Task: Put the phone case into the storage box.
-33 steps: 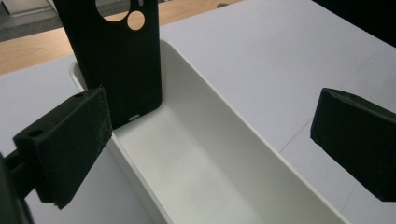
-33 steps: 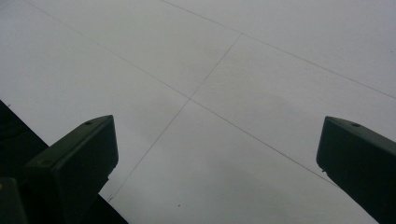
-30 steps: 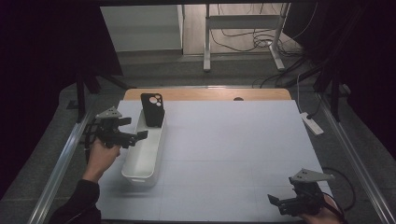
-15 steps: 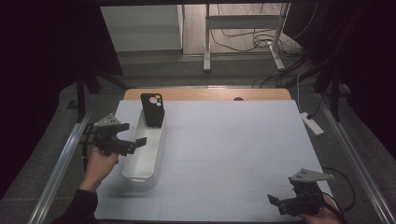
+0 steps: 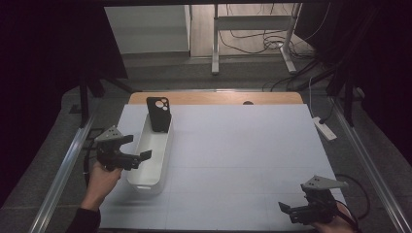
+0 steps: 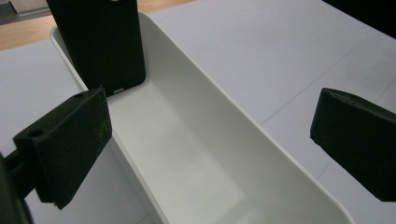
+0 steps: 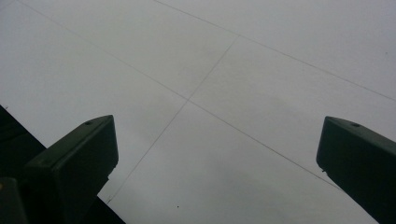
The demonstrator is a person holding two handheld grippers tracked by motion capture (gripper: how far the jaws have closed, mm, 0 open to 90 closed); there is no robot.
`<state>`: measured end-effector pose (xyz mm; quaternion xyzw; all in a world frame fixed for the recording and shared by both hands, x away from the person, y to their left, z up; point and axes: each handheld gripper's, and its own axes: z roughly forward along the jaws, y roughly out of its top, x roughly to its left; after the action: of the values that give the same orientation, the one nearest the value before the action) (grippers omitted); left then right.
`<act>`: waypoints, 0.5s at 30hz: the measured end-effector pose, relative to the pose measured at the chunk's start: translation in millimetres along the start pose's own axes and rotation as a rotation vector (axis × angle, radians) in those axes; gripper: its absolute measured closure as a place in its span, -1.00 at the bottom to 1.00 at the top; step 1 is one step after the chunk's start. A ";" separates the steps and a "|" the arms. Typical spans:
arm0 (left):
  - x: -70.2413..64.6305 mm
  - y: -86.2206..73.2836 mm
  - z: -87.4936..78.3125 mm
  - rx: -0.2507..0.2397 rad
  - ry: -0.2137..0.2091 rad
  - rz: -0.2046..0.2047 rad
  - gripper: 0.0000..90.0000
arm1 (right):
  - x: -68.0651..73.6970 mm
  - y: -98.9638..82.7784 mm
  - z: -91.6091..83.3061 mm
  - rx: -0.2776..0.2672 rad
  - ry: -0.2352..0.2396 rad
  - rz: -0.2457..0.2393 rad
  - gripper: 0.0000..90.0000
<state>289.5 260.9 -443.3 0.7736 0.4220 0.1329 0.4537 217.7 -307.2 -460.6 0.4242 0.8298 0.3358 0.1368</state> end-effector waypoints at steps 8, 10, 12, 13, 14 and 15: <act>-8.5 -8.8 -4.8 -0.009 0.002 0.004 -1.00 | 0.3 0.4 0.4 0.005 -0.004 -0.002 -1.00; -11.0 -10.4 -6.9 -0.012 -0.003 0.005 -1.00 | 0.4 0.4 0.4 0.006 -0.003 -0.003 -1.00; -14.2 -11.9 -9.1 -0.017 0.000 0.010 -1.00 | 0.6 0.4 0.4 0.007 -0.002 -0.003 -1.00; -17.0 -13.3 -10.7 -0.017 -0.005 0.010 -1.00 | 0.9 0.5 0.4 0.006 -0.002 -0.004 -1.00; -18.7 -14.2 -11.5 -0.015 -0.005 0.012 -1.00 | 1.0 0.5 0.4 0.005 -0.002 -0.004 -1.00; -20.0 -15.0 -11.9 -0.013 -0.001 0.015 -1.00 | 0.9 0.6 0.4 0.006 -0.002 -0.004 -1.00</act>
<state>262.4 255.9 -445.4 0.7737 0.4151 0.1387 0.4580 217.8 -306.1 -460.5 0.4231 0.8315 0.3328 0.1370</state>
